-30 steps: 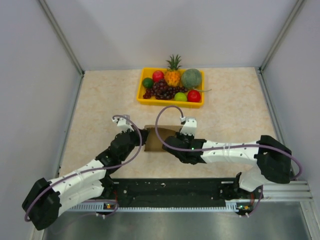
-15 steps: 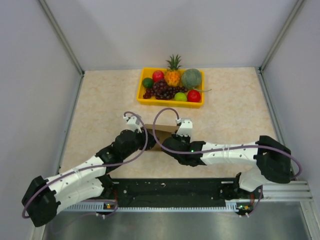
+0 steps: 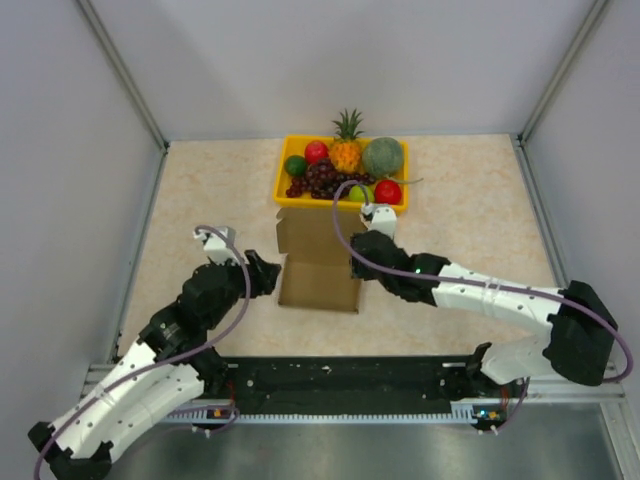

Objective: Fold the paper box

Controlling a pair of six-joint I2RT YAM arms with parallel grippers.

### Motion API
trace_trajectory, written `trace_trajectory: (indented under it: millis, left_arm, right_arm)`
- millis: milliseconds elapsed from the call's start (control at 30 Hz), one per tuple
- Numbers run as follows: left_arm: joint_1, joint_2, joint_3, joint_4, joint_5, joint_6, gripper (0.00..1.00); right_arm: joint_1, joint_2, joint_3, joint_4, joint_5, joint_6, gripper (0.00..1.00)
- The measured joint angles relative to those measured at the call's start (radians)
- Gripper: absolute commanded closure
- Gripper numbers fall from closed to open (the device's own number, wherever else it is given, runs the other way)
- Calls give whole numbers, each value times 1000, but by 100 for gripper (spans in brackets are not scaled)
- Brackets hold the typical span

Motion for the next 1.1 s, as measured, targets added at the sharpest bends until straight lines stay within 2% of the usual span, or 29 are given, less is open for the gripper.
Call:
trace_trajectory:
  millis: [100, 167, 267, 367, 500, 633, 867, 1033, 1100]
  left_arm:
    - [137, 20, 65, -45, 15, 39, 23]
    - [280, 87, 110, -47, 94, 73, 22]
    - [508, 240, 154, -5, 285, 139, 24]
    - [616, 399, 175, 52, 455, 216, 27]
    - [629, 584, 234, 118, 667, 328, 28]
    - [627, 706, 296, 188, 814, 401, 30]
    - [627, 805, 362, 202, 847, 566, 32]
    - [626, 878, 389, 201, 892, 640, 49]
    - [626, 900, 397, 201, 909, 661, 51]
  right_arm:
    - [-136, -62, 0, 1, -184, -96, 44]
    - [-245, -103, 1, 3, -303, -168, 42]
    - [-360, -150, 3, 3, -439, -275, 38]
    - [-457, -183, 10, 4, -620, -362, 38]
    - [-564, -130, 71, 3, -835, -448, 41]
    - [-576, -35, 114, 4, -954, -499, 41]
    - [-576, 57, 121, -23, -997, -561, 46]
    - [-576, 101, 148, -35, -1009, -592, 56]
    - [-576, 114, 154, -39, -1015, -599, 58]
